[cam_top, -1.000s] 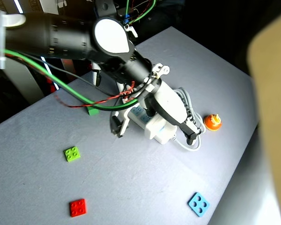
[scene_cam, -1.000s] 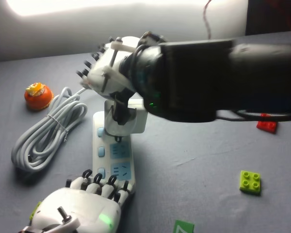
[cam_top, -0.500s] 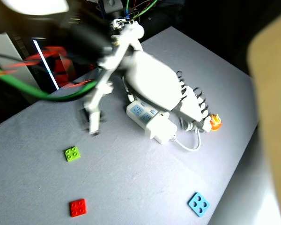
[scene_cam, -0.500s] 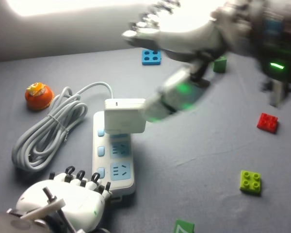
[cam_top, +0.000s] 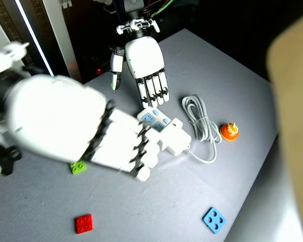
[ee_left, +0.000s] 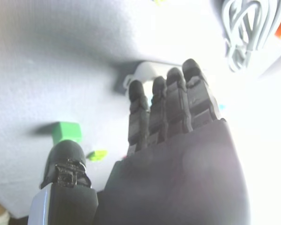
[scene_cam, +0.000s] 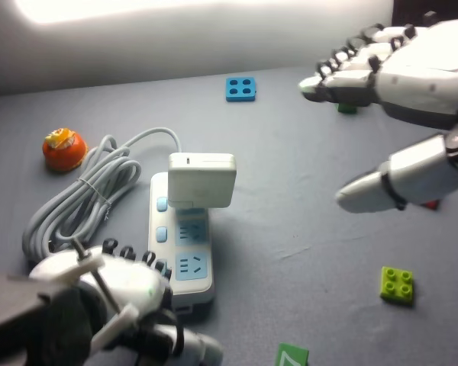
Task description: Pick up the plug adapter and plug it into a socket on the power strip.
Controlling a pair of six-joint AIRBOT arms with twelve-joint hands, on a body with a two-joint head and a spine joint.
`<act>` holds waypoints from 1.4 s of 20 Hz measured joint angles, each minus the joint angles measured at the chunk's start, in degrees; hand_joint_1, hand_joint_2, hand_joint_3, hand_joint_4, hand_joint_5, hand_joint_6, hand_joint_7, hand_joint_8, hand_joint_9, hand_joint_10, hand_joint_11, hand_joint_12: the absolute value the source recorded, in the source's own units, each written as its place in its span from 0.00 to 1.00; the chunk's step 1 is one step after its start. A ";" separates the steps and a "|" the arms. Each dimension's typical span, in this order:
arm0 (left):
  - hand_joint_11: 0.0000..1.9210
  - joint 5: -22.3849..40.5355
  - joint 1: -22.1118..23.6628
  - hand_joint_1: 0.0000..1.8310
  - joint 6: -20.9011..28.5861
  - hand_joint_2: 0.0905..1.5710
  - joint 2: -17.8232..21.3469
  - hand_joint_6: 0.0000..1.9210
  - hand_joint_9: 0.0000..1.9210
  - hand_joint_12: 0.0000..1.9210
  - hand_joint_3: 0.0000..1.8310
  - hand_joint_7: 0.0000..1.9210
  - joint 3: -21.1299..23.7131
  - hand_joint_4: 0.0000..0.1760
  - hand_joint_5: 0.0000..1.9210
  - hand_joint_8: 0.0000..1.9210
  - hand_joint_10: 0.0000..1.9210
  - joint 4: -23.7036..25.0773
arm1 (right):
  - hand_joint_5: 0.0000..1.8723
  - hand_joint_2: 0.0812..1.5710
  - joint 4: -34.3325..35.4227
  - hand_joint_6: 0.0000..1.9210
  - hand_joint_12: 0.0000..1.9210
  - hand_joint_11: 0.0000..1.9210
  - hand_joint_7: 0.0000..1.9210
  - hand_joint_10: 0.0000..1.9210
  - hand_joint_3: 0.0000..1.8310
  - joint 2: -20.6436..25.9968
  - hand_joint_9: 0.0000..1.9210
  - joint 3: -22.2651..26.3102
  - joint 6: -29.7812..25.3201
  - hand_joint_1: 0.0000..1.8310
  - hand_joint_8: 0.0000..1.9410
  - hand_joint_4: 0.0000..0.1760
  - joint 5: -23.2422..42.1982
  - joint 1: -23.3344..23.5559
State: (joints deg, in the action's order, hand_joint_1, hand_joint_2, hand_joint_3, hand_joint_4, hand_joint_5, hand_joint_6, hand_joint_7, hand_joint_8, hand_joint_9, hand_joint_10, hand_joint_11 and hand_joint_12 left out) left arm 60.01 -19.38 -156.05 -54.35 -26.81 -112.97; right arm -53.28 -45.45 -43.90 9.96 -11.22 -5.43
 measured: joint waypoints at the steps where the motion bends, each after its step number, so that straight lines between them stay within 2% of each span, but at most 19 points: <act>1: 0.00 0.02 1.16 0.00 -1.05 0.77 0.04 0.00 0.11 0.28 0.00 0.11 -1.53 0.00 0.11 0.00 0.00 1.86 | 0.22 0.66 -0.17 0.01 0.52 0.02 0.22 0.01 0.00 0.98 0.19 0.46 -0.09 0.21 0.00 0.00 0.98 -0.59; 3: 0.00 2.47 4.17 0.00 -2.95 0.77 1.49 0.00 0.14 0.36 0.00 0.14 -3.69 0.00 0.15 0.00 0.00 5.81 | 0.28 0.68 -0.11 0.01 0.55 0.08 0.29 0.01 0.00 3.52 0.26 2.45 -0.11 0.21 0.00 0.00 2.25 -1.90; 7: 0.02 2.47 6.91 0.00 -5.09 0.78 1.66 0.01 0.22 0.42 0.00 0.23 -5.33 0.00 0.25 0.01 0.01 -0.22 | 0.46 0.69 -0.31 0.03 0.69 0.21 0.47 0.06 0.00 4.52 0.44 2.84 3.02 0.25 0.03 0.00 2.82 -2.32; 10: 0.06 2.40 9.66 0.00 -5.92 0.79 2.45 0.01 0.30 0.46 0.00 0.31 -6.32 0.00 0.32 0.01 0.01 0.87 | 0.52 0.71 -0.28 0.06 0.78 0.24 0.52 0.44 0.00 4.44 0.36 2.84 3.65 0.24 0.07 0.00 3.34 -2.12; 11: 0.07 3.04 10.21 0.00 -5.97 0.79 2.49 0.01 0.31 0.47 0.00 0.33 -6.40 0.00 0.34 0.00 0.01 0.63 | 0.51 0.70 -0.26 0.13 0.80 0.25 0.51 0.50 0.00 4.44 0.36 2.84 3.63 0.26 0.14 0.00 3.15 -1.84; 13: 0.10 3.98 12.00 0.02 -7.50 0.79 2.49 0.01 0.35 0.48 0.00 0.38 -6.51 0.00 0.37 0.01 0.01 -1.09 | 0.41 0.71 -0.31 0.41 0.84 0.26 0.44 0.59 0.00 4.44 0.35 2.84 3.65 0.24 0.38 0.00 3.04 -1.49; 14: 0.18 4.09 13.99 0.03 -7.89 0.80 2.49 0.01 0.43 0.53 0.00 0.45 -6.64 0.00 0.41 0.02 0.04 -1.55 | 0.33 0.72 -0.28 0.69 0.92 0.25 0.34 0.75 0.00 4.42 0.30 2.86 3.65 0.24 0.68 0.00 3.30 -1.49; 15: 0.18 4.15 14.53 0.03 -8.15 0.80 2.49 0.01 0.43 0.53 0.00 0.45 -6.71 0.00 0.41 0.02 0.04 -1.60 | 0.33 0.72 -0.28 0.69 0.92 0.25 0.34 0.75 0.00 4.42 0.30 2.86 3.65 0.24 0.68 0.00 3.28 -1.49; 16: 0.23 4.22 15.19 0.03 -8.79 0.81 2.49 0.02 0.48 0.57 0.00 0.51 -6.75 0.00 0.47 0.03 0.07 -1.79 | 0.34 0.72 -0.31 0.75 0.93 0.29 0.36 0.81 0.00 4.42 0.32 2.86 3.65 0.25 0.76 0.00 3.23 -1.49; 17: 0.26 4.37 15.61 0.04 -8.87 0.81 2.49 0.03 0.47 0.62 0.00 0.55 -6.75 0.00 0.52 0.04 0.21 -1.95 | 0.35 0.72 -0.31 0.78 0.92 0.33 0.37 0.83 0.00 4.42 0.35 2.86 3.54 0.26 0.80 0.00 3.26 -1.49; 18: 0.28 4.52 16.39 0.06 -9.01 0.81 2.71 0.06 0.43 0.69 0.00 0.58 -6.75 0.00 0.57 0.07 0.42 -3.02 | 0.36 0.72 -0.28 0.82 0.94 0.34 0.38 0.87 0.00 4.42 0.36 2.91 3.23 0.26 0.85 0.00 3.19 -1.49; 19: 0.29 4.76 17.20 0.11 -9.31 0.81 2.84 0.53 0.35 0.84 0.00 0.44 -6.93 0.00 0.44 0.57 0.77 -3.72 | 0.34 0.72 -0.28 0.93 0.99 0.38 0.39 0.94 0.00 4.44 0.38 3.02 3.02 0.28 0.94 0.00 2.97 -1.49; 20: 0.29 5.03 18.14 0.13 -9.62 0.82 2.84 0.89 0.34 0.97 0.00 0.36 -7.45 0.00 0.34 0.89 0.95 -3.93 | 0.33 0.71 -0.31 0.99 1.00 0.43 0.39 0.99 0.00 4.42 0.41 3.04 2.78 0.31 0.99 0.00 2.84 -1.49; 21: 0.32 5.29 19.15 0.15 -10.05 0.83 2.84 0.98 0.36 0.99 0.00 0.36 -8.07 0.00 0.31 0.98 0.99 -3.65 | 0.35 0.71 -0.31 1.00 1.00 0.46 0.39 1.00 0.00 4.42 0.43 3.08 2.64 0.32 1.00 0.00 2.84 -1.49; 22: 0.38 5.60 20.17 0.21 -10.54 0.83 2.84 1.00 0.41 1.00 0.00 0.38 -8.59 0.00 0.31 1.00 1.00 -3.02 | 0.38 0.72 -0.28 1.00 1.00 0.50 0.41 1.00 0.00 4.42 0.46 3.08 2.51 0.32 1.00 0.00 2.75 -1.49; 24: 0.46 5.86 21.79 0.26 -11.74 0.83 2.84 1.00 0.48 1.00 0.00 0.44 -9.27 0.21 0.40 1.00 1.00 -2.73 | 0.44 0.75 -0.28 1.00 1.00 0.57 0.44 1.00 0.00 4.42 0.50 3.08 2.51 0.32 1.00 0.00 2.69 -1.49; 26: 0.56 5.99 22.73 0.28 -12.24 0.85 2.84 1.00 0.58 1.00 0.00 0.56 -9.86 0.25 0.55 1.00 1.00 -3.63 | 0.49 0.77 -0.28 1.00 1.00 0.67 0.52 1.00 0.00 4.42 0.59 3.08 2.51 0.32 1.00 0.00 2.75 -1.49; 27: 0.67 6.10 22.84 0.30 -12.31 0.87 2.84 1.00 0.68 1.00 0.00 0.67 -9.92 0.24 0.64 1.00 1.00 -3.32 | 0.54 0.83 -0.28 1.00 1.00 0.76 0.58 1.00 0.01 4.44 0.67 3.08 2.51 0.28 1.00 0.00 2.75 -1.49; 28: 0.67 6.32 22.84 0.30 -12.31 0.87 2.84 1.00 0.68 1.00 0.00 0.67 -9.97 0.24 0.64 1.00 1.00 -3.23 | 0.54 0.83 -0.31 1.00 1.00 0.76 0.58 1.00 0.01 4.44 0.67 3.08 2.54 0.28 1.00 0.00 2.80 -1.49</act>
State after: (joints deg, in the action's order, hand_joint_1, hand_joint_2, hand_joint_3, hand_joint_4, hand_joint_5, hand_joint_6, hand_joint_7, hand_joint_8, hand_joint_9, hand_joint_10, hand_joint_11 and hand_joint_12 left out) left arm 66.32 3.46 -168.35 -51.51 -36.77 -116.20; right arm -53.58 -41.01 -40.82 12.49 -8.43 -6.92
